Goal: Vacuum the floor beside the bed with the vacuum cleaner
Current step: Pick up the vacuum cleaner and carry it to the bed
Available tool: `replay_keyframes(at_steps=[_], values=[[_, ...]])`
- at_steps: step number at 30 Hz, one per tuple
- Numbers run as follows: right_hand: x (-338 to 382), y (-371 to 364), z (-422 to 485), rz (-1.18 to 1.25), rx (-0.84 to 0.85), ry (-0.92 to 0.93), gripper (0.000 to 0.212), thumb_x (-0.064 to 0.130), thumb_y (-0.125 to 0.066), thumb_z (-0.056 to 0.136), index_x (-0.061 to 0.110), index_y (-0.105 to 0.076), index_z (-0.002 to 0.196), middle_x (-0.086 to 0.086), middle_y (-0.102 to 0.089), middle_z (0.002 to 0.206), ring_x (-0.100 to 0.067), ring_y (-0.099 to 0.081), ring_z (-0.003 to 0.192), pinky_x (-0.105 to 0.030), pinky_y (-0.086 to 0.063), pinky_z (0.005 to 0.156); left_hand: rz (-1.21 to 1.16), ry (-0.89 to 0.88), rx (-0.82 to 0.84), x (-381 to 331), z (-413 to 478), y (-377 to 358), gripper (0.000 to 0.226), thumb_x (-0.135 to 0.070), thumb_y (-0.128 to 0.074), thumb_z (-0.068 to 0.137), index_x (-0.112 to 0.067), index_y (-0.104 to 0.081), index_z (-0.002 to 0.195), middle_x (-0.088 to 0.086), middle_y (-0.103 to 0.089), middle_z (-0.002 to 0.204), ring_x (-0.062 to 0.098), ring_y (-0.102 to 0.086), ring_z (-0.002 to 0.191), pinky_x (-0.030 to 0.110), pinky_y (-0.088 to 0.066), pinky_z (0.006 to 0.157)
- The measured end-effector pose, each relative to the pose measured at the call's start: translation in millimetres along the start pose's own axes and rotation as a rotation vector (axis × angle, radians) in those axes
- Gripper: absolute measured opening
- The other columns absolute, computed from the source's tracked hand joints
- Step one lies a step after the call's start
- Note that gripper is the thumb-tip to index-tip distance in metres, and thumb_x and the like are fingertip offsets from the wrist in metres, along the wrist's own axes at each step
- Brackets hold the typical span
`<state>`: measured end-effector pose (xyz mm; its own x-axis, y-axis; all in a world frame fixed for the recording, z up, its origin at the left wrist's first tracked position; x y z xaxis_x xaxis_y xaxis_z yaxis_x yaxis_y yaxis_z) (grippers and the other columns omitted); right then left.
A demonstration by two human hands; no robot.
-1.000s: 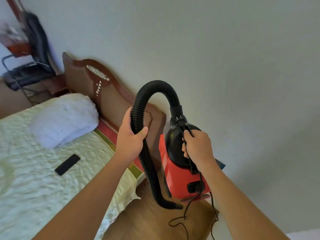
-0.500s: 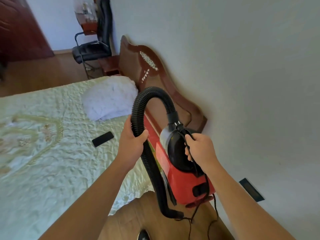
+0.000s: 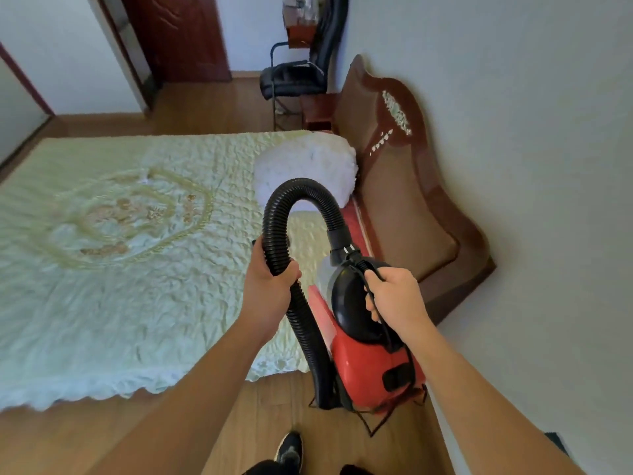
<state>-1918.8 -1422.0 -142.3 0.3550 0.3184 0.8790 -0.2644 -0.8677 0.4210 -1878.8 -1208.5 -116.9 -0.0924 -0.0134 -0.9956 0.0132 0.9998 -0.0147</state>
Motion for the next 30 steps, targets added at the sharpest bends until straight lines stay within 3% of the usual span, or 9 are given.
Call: replay_keyframes(at_steps=[1,3,6,8,11,18,23,27,30], values=[[-2.1,-2.6,1.3,-0.01,0.034,0.011,0.04,0.017,-0.051,0.102,-0.009,-0.056,0.073,-0.008,-0.055,0.048,-0.022,-0.046,0.036,-0.03,-0.04,0.042,0.0,0.012,-0.03,1.1,-7.0,2.6,0.059,-0.003,-0.059,0.098,-0.062,-0.061,0.094,-0.011,-0.064,0.086,0.021,-0.062,0.081,0.054,-0.057,0.09],[-6.9,-6.4,3.3,-0.026,0.094,0.03,0.04,0.017,-0.052,0.102,-0.007,-0.056,0.071,-0.006,-0.054,0.046,-0.022,-0.047,0.036,-0.033,-0.041,0.045,-0.011,0.027,-0.081,5.5,-20.8,6.1,0.062,0.0,-0.057,0.097,-0.061,-0.063,0.091,-0.009,-0.06,0.083,0.023,-0.06,0.08,0.053,-0.057,0.087],[-15.8,-10.2,3.9,-0.043,0.181,0.038,0.04,0.017,-0.053,0.102,-0.012,-0.054,0.074,-0.007,-0.054,0.047,-0.022,-0.047,0.036,-0.034,-0.041,0.046,-0.066,0.073,-0.175,21.2,-40.9,10.6,0.044,-0.002,-0.059,0.096,-0.045,-0.06,0.107,0.002,-0.057,0.085,0.024,-0.06,0.079,0.052,-0.057,0.085],[-23.1,-11.6,3.3,-0.066,0.236,0.045,0.041,0.018,-0.053,0.102,-0.013,-0.053,0.075,-0.009,-0.055,0.048,-0.022,-0.047,0.036,-0.034,-0.041,0.046,-0.092,0.099,-0.219,33.6,-52.2,11.0,0.036,-0.001,-0.059,0.097,-0.034,-0.057,0.111,-0.001,-0.057,0.082,0.022,-0.061,0.078,0.049,-0.057,0.084],[-34.7,-11.2,1.7,-0.132,0.299,0.068,0.043,0.019,-0.051,0.103,-0.015,-0.053,0.077,-0.011,-0.057,0.048,-0.023,-0.048,0.034,-0.032,-0.041,0.045,-0.121,0.125,-0.263,51.3,-68.4,7.8,0.034,-0.001,-0.059,0.097,-0.032,-0.057,0.111,-0.007,-0.059,0.077,0.022,-0.061,0.079,0.049,-0.057,0.085],[-64.8,-17.1,3.3,-0.264,0.39,0.052,0.041,0.022,-0.051,0.102,-0.008,-0.055,0.074,-0.008,-0.059,0.048,-0.023,-0.05,0.036,-0.035,-0.043,0.047,-0.236,0.276,-0.31,102.2,-95.1,0.6,0.033,-0.005,-0.06,0.099,-0.024,-0.054,0.125,-0.001,-0.06,0.087,0.018,-0.064,0.081,0.046,-0.056,0.082],[-100.3,-46.4,11.3,-0.344,0.446,0.021,0.041,0.022,-0.051,0.102,-0.006,-0.053,0.073,-0.007,-0.058,0.049,-0.021,-0.049,0.035,-0.031,-0.04,0.045,-0.304,0.369,-0.367,149.7,-99.0,9.8,0.028,-0.001,-0.057,0.1,-0.022,-0.055,0.118,-0.003,-0.056,0.084,0.016,-0.062,0.078,0.038,-0.056,0.079],[-145.6,-81.6,23.3,-0.38,0.492,0.001,0.041,0.021,-0.051,0.102,-0.006,-0.051,0.071,-0.005,-0.056,0.046,-0.022,-0.047,0.034,-0.033,-0.04,0.045,-0.278,0.416,-0.392,202.8,-96.1,21.1,0.022,0.0,-0.056,0.1,-0.016,-0.053,0.116,-0.012,-0.061,0.069,0.016,-0.061,0.076,0.045,-0.052,0.088],[-183.8,-113.3,32.2,-0.42,0.541,-0.017,0.04,0.02,-0.053,0.101,-0.003,-0.051,0.068,-0.007,-0.056,0.047,-0.021,-0.048,0.035,-0.033,-0.039,0.045,-0.295,0.49,-0.45,248.7,-97.0,29.8,0.022,0.002,-0.055,0.1,-0.017,-0.054,0.111,-0.009,-0.058,0.071,0.024,-0.056,0.083,0.048,-0.051,0.09]])
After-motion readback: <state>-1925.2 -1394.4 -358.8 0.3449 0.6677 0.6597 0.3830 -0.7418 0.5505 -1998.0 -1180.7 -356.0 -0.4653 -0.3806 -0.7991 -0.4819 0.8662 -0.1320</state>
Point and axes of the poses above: each hand's wrist, its own z-axis towards the middle knuckle, its own y-axis out of the back of the hand, x = y × z, the point moved 5 cm from there along z, towards the middle knuckle
